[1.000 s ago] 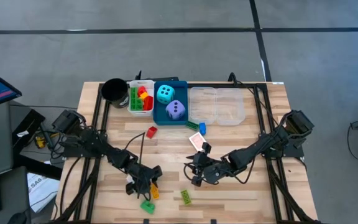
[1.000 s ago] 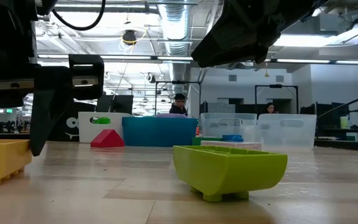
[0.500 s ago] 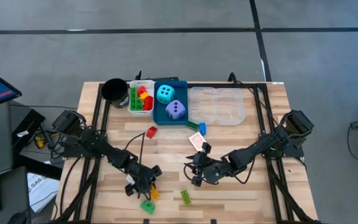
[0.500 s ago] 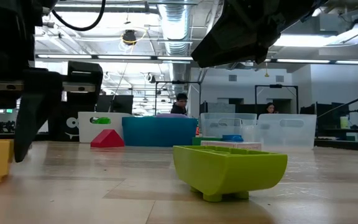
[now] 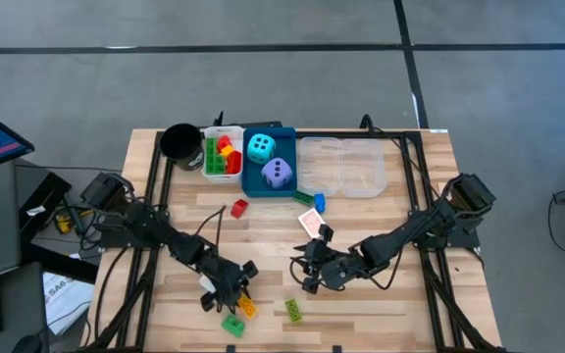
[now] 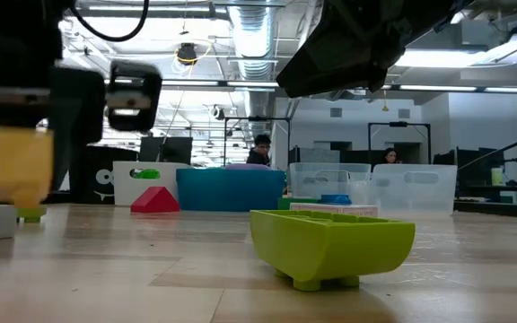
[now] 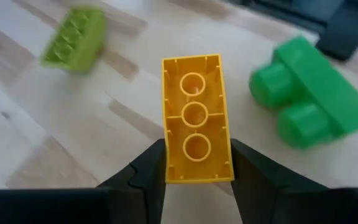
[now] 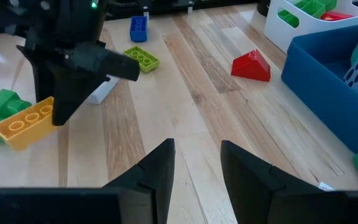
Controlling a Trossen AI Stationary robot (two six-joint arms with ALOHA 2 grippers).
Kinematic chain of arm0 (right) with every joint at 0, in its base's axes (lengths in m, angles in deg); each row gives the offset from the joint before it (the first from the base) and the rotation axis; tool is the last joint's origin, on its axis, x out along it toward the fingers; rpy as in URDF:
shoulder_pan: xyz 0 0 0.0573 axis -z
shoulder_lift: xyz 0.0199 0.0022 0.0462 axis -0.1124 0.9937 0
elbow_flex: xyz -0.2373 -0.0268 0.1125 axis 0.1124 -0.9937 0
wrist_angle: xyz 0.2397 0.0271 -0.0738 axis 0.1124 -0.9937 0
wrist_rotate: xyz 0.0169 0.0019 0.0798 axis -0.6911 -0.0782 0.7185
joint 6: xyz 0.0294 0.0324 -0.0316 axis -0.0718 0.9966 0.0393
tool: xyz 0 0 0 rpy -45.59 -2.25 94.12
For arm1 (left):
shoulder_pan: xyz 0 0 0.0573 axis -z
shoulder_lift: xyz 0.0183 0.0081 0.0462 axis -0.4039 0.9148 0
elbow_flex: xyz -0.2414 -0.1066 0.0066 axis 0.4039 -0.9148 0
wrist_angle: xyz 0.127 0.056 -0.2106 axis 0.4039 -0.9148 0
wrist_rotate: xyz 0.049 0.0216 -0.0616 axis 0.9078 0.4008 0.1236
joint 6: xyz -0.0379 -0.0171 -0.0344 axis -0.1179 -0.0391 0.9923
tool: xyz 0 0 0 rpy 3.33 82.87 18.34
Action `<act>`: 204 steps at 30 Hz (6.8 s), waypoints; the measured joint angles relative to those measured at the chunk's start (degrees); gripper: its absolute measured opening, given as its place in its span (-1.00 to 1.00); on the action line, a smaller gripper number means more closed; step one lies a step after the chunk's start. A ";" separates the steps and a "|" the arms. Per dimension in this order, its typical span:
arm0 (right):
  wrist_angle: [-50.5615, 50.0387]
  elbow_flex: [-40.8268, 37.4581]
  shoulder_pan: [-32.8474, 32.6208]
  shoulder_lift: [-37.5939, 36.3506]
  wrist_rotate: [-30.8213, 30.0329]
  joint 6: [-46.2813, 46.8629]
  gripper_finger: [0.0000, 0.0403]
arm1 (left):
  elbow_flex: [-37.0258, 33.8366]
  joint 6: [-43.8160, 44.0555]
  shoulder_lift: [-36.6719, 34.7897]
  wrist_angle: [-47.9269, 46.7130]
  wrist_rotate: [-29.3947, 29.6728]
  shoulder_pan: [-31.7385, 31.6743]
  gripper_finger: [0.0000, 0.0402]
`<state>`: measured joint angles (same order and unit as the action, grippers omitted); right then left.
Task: Pick & Place Toys
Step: Put the small yellow game piece into the left transparent bin
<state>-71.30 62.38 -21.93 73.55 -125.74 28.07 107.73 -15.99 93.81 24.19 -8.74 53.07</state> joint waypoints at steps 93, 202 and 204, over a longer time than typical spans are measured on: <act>12.59 -0.02 5.18 -0.26 -11.84 -42.17 -0.37 | 0.09 40.52 -28.58 -10.18 -25.37 -37.66 -0.32; 1.90 0.85 13.17 -10.28 -11.23 -34.37 -0.52 | 0.11 50.23 -42.63 -5.74 -24.30 -49.74 0.48; -4.59 0.85 14.78 -13.06 -12.46 -28.24 -0.50 | 0.11 48.81 -44.90 -6.83 -22.64 -50.93 0.48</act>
<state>-75.89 63.23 -7.15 60.49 -138.20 -0.17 107.84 32.82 48.91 17.36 -31.37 2.14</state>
